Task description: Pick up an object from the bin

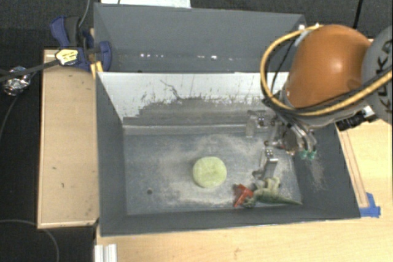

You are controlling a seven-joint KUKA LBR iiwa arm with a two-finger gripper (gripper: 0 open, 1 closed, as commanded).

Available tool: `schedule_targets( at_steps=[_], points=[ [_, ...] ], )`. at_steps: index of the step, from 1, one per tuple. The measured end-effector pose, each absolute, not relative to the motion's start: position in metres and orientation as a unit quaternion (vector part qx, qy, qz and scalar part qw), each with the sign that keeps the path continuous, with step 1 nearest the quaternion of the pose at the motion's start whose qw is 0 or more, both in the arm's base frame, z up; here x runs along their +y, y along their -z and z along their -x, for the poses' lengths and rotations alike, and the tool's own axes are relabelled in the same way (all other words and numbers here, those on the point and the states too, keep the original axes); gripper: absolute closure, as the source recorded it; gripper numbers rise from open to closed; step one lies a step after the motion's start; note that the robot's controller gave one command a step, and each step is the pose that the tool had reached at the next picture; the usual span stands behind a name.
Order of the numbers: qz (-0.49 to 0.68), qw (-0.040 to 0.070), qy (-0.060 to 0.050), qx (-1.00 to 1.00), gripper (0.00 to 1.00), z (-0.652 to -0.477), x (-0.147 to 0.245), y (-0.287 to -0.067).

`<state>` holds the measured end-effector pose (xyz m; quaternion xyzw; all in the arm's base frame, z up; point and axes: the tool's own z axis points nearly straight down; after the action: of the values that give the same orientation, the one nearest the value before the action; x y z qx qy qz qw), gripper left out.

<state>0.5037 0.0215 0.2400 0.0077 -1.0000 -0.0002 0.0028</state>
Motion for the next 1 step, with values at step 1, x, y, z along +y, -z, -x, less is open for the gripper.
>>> schedule_targets(
  at_steps=[1],
  points=[
    [-0.007, -0.001, 0.000, -1.000, 0.00, -0.5051, 0.0214, -0.2444]
  ],
)
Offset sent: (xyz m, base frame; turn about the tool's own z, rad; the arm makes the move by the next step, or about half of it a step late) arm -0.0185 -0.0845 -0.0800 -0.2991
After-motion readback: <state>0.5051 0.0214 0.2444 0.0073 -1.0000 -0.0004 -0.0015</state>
